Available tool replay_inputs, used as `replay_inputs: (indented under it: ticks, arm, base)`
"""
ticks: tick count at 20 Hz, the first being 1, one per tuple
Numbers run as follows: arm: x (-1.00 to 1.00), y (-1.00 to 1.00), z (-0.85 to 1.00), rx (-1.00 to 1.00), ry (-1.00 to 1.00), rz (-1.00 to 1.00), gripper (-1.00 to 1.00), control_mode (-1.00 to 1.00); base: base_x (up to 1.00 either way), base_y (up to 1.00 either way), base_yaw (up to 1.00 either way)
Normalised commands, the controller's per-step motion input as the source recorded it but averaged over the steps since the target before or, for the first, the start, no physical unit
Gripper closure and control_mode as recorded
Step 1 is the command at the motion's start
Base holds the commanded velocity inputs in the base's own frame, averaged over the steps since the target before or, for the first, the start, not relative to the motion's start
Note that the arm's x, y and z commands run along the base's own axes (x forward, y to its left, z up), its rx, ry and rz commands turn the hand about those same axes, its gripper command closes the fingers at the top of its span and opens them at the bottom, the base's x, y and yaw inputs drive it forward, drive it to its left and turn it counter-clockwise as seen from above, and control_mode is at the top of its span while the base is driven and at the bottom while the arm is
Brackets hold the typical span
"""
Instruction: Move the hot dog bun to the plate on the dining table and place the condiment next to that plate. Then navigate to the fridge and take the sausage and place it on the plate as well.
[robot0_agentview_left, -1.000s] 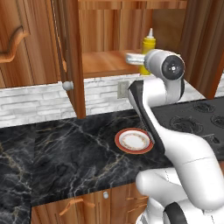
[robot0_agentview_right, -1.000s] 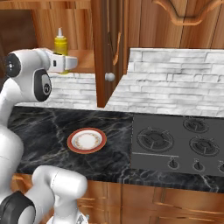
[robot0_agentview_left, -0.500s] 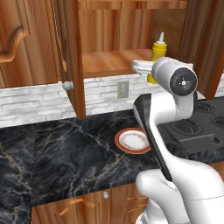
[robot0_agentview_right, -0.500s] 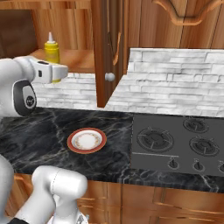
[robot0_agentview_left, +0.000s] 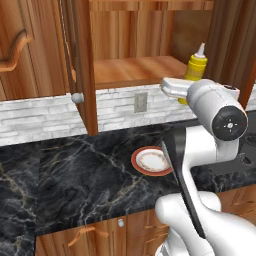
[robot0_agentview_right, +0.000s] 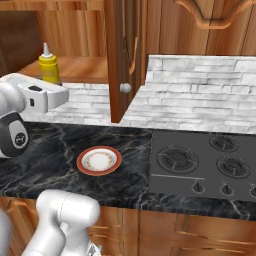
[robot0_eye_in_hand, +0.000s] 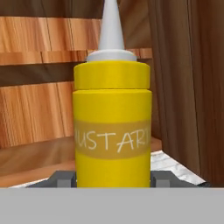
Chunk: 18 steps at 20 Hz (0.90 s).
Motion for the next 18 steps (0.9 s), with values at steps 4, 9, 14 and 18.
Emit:
replay_inputs:
  ticks: [4, 9, 14, 18]
  arm:
    - [-0.63, 0.00, 0.15, 0.00, -0.01, 0.07, 1.00, -1.00]
    - [-0.23, 0.32, -0.08, -0.05, 0.14, 0.11, 1.00, -1.00]
    - [0.00, 0.00, 0.00, 0.00, 0.00, 0.00, 1.00, 1.00]
    - [0.00, 0.00, 0.00, 0.00, 0.00, 0.00, 1.00, 1.00]
  base:
    - [0.00, 0.00, 0.00]
    - [0.00, 0.00, 0.00]
    - [-0.83, 0.04, 0.01]
    - [-1.00, -0.04, -0.08]
